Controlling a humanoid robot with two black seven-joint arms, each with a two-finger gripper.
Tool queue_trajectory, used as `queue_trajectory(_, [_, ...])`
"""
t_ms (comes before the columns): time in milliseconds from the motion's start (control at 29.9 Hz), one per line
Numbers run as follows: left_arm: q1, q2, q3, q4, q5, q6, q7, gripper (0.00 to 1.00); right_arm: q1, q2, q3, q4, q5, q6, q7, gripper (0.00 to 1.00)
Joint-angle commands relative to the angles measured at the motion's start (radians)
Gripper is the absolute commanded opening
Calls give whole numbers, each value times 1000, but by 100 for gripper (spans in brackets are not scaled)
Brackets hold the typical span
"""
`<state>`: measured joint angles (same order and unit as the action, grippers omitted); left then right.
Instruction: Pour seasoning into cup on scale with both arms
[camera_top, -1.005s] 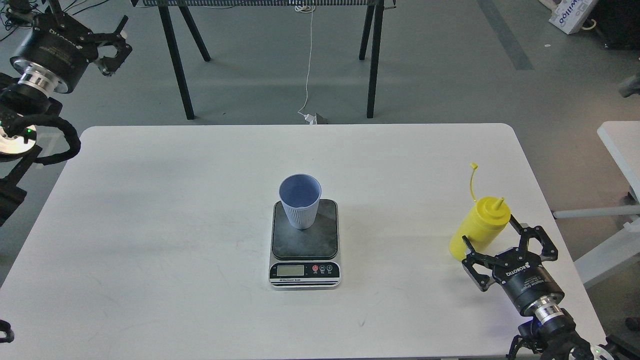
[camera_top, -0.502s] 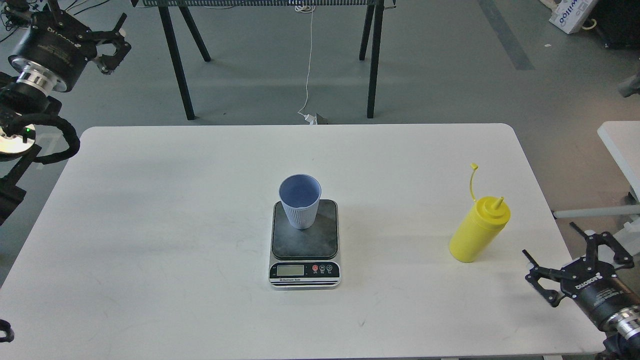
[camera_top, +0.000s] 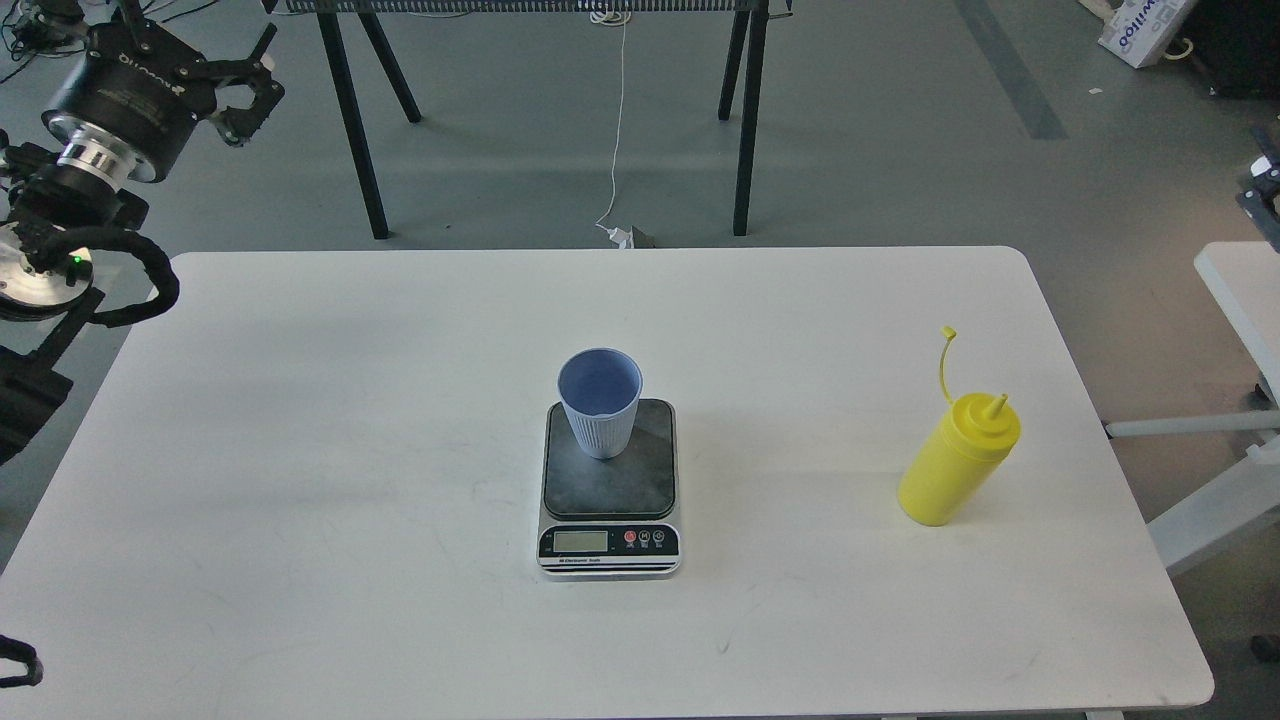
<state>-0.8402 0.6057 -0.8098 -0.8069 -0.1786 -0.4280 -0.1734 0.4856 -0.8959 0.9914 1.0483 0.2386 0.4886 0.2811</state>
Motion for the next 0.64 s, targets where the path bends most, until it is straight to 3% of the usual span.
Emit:
queue_trajectory(0, [0,-24,-9,3,1,3,2,100,226,153,-98,-195,-4,0,-57,99])
queue_trajectory(100, [0,-47,-9,14,2,3,2,100,335,315,-116,-379,-2,0,-89,99])
queue_trajectory(201, [1,-55,-9,14,2,5,2,100,364,425,-106,-458,-2,0,-111,99])
queue_trajectory(435, [0,-53,-11,14,1,-1,0,100,350,532,-94,-468,5,0,-106,99])
queue_trajectory(603, [3,-58,-11,12,1,0,-1,100,352,545,-91,-461,5,0,-100,99])
